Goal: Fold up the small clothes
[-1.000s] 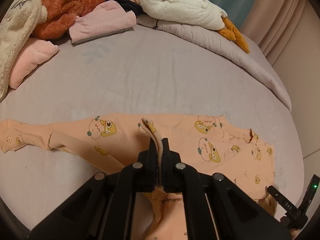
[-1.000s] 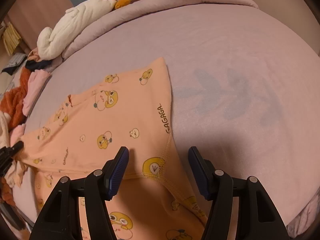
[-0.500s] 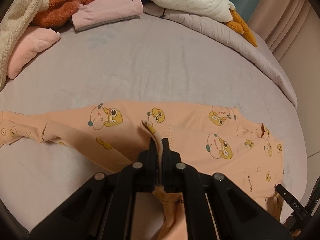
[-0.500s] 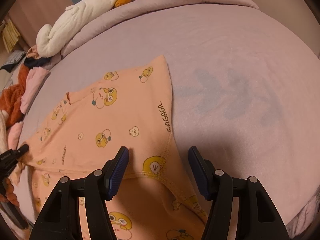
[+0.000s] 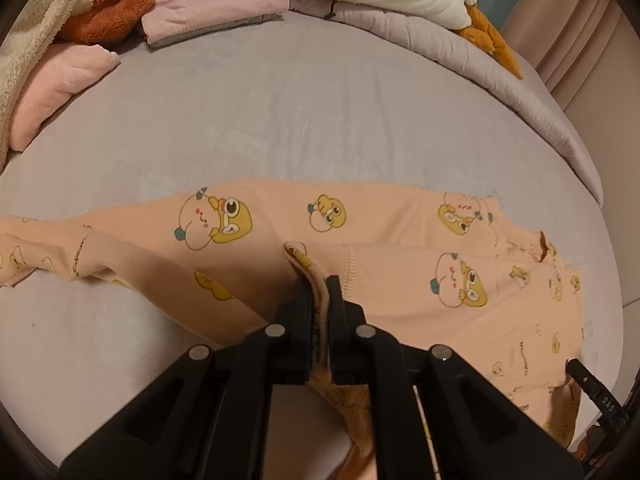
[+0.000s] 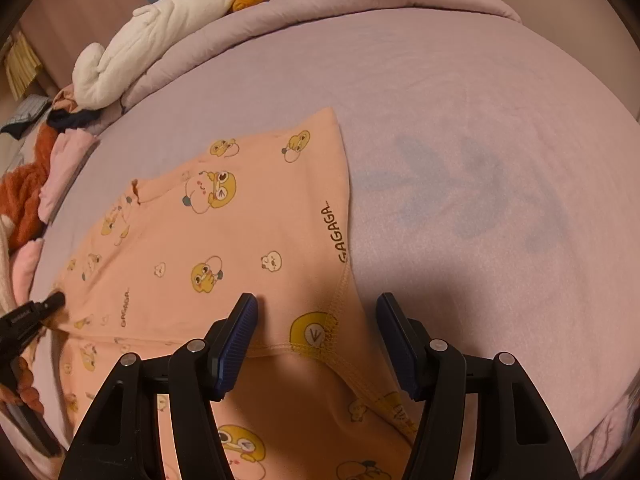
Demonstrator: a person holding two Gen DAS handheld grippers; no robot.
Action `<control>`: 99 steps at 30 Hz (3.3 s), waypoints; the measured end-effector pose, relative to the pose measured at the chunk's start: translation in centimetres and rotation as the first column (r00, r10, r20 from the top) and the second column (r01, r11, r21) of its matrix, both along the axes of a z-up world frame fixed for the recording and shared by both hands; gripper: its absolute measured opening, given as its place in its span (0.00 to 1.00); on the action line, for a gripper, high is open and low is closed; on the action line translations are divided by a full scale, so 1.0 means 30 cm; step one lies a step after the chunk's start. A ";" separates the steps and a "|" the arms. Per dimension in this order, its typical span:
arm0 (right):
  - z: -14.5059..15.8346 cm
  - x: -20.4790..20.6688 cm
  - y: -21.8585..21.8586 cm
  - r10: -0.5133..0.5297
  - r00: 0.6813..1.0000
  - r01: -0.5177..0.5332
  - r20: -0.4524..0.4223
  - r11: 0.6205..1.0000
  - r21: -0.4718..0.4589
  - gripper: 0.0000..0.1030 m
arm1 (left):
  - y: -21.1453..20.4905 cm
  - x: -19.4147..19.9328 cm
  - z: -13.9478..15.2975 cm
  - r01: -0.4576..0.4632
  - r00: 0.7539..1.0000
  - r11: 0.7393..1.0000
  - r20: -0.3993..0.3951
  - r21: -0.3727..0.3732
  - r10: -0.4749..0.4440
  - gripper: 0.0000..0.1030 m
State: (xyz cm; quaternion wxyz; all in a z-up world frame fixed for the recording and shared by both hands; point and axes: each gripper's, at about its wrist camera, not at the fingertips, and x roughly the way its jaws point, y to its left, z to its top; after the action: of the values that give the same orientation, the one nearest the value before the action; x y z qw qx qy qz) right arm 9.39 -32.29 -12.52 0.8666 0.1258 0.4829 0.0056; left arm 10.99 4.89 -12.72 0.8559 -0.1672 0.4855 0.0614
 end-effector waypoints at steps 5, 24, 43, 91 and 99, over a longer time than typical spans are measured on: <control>-0.006 0.001 0.007 -0.001 1.000 0.001 -0.001 1.000 -0.010 0.60 | -0.001 -0.002 -0.019 0.006 1.000 1.000 -0.007 0.010 -0.005 0.09; 0.051 -0.025 0.026 -0.001 0.999 0.004 0.033 0.995 -0.096 0.60 | 0.033 -0.058 0.040 0.043 0.998 0.990 0.056 -0.135 -0.036 0.67; 0.301 -0.137 0.125 0.147 0.948 -0.144 0.281 0.989 -0.032 0.91 | 0.300 -0.361 0.198 -0.280 0.951 0.959 0.125 -0.040 0.283 0.99; 0.226 -0.118 0.280 0.234 0.956 -0.220 0.176 0.971 -0.092 0.91 | 0.673 -0.621 -0.008 -0.557 0.804 0.772 0.034 -0.307 0.593 0.22; 0.218 -0.116 0.269 0.228 0.959 -0.216 0.168 0.972 -0.089 0.91 | 0.763 -0.644 -0.012 -0.631 0.737 0.702 0.027 -0.329 0.675 0.35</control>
State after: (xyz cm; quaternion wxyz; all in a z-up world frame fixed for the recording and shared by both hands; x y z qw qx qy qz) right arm 5.91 -24.23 -5.97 0.9039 0.0395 0.4148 0.0971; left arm -8.34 27.77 -13.09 0.7755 -0.4598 0.3340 0.2750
